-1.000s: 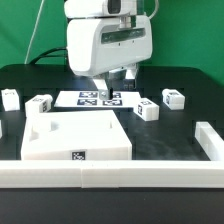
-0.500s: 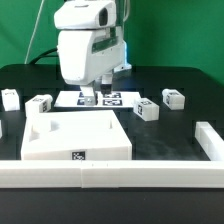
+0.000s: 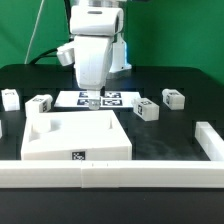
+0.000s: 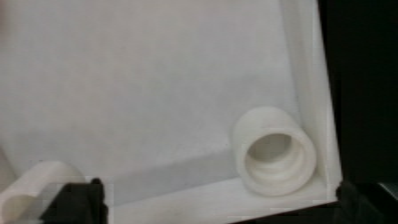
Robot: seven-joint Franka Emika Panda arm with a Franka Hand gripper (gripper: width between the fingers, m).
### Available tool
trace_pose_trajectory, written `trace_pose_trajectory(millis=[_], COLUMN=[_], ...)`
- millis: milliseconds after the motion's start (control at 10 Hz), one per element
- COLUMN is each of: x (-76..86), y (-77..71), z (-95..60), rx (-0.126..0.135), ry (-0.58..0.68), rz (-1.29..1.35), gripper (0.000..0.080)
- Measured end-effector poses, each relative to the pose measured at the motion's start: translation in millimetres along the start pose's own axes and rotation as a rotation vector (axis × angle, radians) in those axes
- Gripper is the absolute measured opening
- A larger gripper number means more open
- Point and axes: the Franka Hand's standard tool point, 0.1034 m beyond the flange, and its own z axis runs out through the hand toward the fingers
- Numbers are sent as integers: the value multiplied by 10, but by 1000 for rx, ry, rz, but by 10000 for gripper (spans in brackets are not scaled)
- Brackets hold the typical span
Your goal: Assemble one leg
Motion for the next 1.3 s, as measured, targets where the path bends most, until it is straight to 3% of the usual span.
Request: trace_pose_trajectory(millis=[100, 300, 500, 700, 900, 1100, 1300], x=[-25, -197, -335, -417, -411, -385, -394], y=[-1, -141, -296, -376, -476, -460, -470], z=[10, 123, 228, 353, 507, 508, 518], rx=[-9, -47, -40, -13, 17, 17, 20], ry=[0, 8, 6, 9, 19, 20, 20], rz=[-56, -231, -292, -276, -265, -251, -249], gripper=[650, 650, 650, 650, 650, 650, 397])
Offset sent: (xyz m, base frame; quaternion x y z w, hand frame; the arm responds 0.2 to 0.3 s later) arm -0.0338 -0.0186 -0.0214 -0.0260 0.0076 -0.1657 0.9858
